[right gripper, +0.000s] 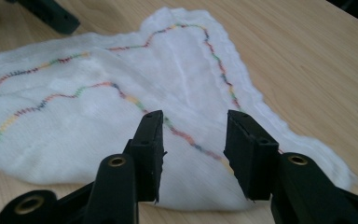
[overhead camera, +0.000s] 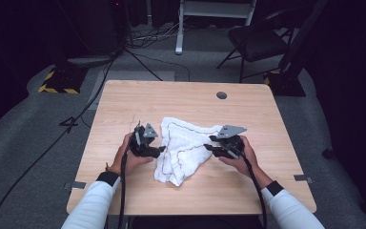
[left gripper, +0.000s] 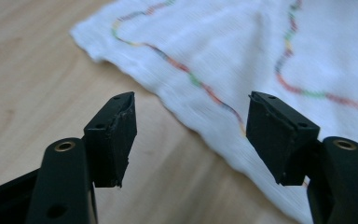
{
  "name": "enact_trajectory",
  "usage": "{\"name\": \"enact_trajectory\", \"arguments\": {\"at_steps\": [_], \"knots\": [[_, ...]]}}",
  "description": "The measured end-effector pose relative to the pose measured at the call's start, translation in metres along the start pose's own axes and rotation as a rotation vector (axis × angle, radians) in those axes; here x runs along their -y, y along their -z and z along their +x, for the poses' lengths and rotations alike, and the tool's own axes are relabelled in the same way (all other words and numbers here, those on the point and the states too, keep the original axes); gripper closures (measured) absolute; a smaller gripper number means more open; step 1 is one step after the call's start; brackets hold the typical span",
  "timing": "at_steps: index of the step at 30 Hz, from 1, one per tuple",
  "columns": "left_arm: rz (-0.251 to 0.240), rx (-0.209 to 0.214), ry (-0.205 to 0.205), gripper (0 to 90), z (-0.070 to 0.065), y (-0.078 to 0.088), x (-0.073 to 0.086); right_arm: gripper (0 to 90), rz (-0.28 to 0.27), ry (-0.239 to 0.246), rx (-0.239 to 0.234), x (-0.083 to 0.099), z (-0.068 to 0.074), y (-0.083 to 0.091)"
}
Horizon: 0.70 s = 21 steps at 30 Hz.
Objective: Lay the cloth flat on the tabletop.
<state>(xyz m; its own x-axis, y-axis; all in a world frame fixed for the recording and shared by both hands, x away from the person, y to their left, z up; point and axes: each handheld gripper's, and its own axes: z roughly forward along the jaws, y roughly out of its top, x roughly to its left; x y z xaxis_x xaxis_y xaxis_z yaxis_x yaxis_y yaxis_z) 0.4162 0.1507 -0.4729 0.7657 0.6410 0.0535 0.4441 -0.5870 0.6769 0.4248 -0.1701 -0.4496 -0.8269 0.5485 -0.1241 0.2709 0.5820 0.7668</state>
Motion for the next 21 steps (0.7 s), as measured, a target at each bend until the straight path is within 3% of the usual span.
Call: {"name": "enact_trajectory", "arguments": {"at_steps": [1, 3, 5, 7, 8, 10, 12, 13, 16, 21], "knots": [[0.0, 0.031, 0.004, 29.9, -0.004, 0.002, 0.006, 57.6, 0.002, 0.015, -0.015, -0.005, 0.007, -0.006], [-0.002, 0.052, -0.005, 30.0, -0.006, 0.004, 0.01, 57.7, 0.016, 0.038, -0.038, -0.008, 0.014, -0.012], [0.007, 0.05, -0.011, 29.9, -0.006, 0.004, 0.011, 57.6, 0.024, 0.055, -0.045, -0.009, 0.016, -0.015], [0.009, 0.036, 0.003, 29.9, -0.004, 0.002, 0.012, 57.5, 0.036, 0.064, -0.051, -0.011, 0.017, -0.02], [0.016, -0.008, -0.002, 30.1, -0.001, -0.001, 0.011, 57.9, 0.043, 0.049, -0.061, -0.013, 0.015, -0.024], [0.017, -0.03, -0.008, 30.0, 0.0, -0.002, 0.01, 58.0, 0.069, 0.063, -0.026, -0.014, 0.011, -0.024], [-0.012, -0.047, 0.031, 30.0, 0.011, -0.005, 0.003, 58.4, 0.077, 0.069, 0.034, -0.011, -0.001, -0.017], [-0.024, -0.075, 0.037, 30.2, 0.014, -0.006, 0.001, 58.7, 0.069, 0.036, 0.052, -0.008, -0.01, -0.012], [-0.039, -0.088, 0.06, 30.3, 0.027, -0.012, -0.008, 58.5, 0.052, -0.07, 0.111, 0.003, -0.042, 0.001], [-0.03, -0.114, 0.08, 28.8, 0.043, -0.031, -0.024, 55.5, 0.092, -0.191, 0.166, 0.02, -0.078, 0.001]]}}
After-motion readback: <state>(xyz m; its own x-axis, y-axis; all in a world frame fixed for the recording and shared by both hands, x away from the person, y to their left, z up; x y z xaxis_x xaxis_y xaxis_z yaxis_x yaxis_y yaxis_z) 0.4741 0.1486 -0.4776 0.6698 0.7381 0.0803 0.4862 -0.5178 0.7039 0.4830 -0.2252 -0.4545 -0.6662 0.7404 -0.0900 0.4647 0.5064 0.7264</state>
